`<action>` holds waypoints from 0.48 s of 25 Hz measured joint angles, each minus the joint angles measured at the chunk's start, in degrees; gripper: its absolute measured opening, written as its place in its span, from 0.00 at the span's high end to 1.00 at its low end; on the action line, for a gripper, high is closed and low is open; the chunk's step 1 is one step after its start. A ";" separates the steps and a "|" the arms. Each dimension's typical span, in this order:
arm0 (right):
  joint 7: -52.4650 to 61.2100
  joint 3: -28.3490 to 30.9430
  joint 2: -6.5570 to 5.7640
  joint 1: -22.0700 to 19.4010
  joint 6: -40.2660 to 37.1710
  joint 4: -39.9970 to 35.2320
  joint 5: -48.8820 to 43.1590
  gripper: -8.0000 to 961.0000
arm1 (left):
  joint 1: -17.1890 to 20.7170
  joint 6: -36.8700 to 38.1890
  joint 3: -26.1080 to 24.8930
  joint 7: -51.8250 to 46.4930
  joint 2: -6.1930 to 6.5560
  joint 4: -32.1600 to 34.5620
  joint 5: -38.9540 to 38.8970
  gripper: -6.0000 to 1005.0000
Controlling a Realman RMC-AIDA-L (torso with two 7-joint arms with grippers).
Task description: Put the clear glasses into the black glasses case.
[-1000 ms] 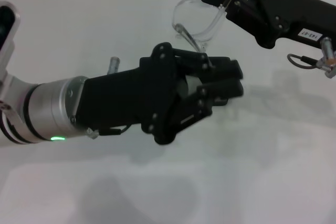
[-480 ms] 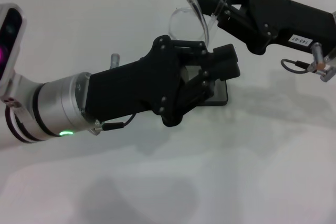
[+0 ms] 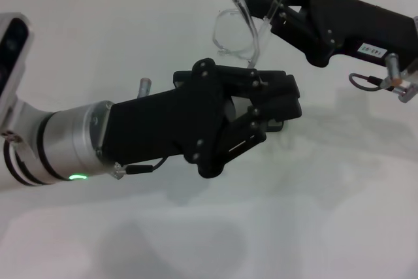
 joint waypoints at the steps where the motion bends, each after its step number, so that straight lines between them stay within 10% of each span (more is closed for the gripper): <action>1: -0.27 -0.56 0.00 0.00 0.71 0.04 0.00 0.88 | -0.01 0.63 0.01 0.00 -0.08 0.04 -0.41 0.85; 12: -0.65 -4.42 0.00 0.53 2.91 -0.38 0.10 0.88 | -2.01 -0.37 0.06 -0.07 -0.35 -2.30 -2.10 0.85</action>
